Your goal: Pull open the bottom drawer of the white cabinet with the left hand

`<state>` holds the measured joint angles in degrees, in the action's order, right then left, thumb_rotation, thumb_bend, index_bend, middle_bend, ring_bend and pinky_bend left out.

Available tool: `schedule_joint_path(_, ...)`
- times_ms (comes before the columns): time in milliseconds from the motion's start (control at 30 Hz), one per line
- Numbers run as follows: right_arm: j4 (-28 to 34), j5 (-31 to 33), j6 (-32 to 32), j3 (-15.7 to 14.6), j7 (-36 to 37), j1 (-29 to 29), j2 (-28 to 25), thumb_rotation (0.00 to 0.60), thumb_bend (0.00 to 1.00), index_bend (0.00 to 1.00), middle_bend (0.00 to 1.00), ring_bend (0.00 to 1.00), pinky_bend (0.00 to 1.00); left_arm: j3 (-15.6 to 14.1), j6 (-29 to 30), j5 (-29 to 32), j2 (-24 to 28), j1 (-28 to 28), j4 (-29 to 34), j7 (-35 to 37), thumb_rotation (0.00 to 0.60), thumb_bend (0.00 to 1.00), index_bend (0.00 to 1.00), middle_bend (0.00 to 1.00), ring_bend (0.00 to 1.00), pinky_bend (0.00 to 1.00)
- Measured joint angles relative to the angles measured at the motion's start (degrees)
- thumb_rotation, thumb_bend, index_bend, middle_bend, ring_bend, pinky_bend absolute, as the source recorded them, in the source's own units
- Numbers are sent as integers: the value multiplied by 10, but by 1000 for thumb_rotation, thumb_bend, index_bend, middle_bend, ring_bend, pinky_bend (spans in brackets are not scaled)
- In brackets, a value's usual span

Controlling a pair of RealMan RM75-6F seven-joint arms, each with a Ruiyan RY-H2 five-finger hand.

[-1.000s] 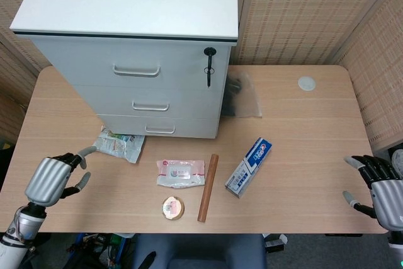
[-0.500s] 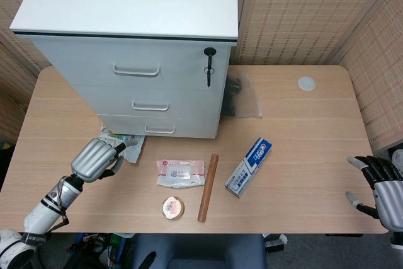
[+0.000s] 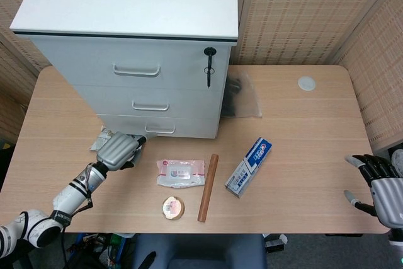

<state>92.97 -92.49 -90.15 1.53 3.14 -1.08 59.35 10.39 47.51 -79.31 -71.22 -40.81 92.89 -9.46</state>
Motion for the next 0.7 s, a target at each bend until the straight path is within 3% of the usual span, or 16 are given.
schedule_joint_path(700,-4,8,-9,0,7,9,-2,600,176,216,222,162,148,-4,-29,72,-38,-51,-49,-29,600,682,136,975,954,1000)
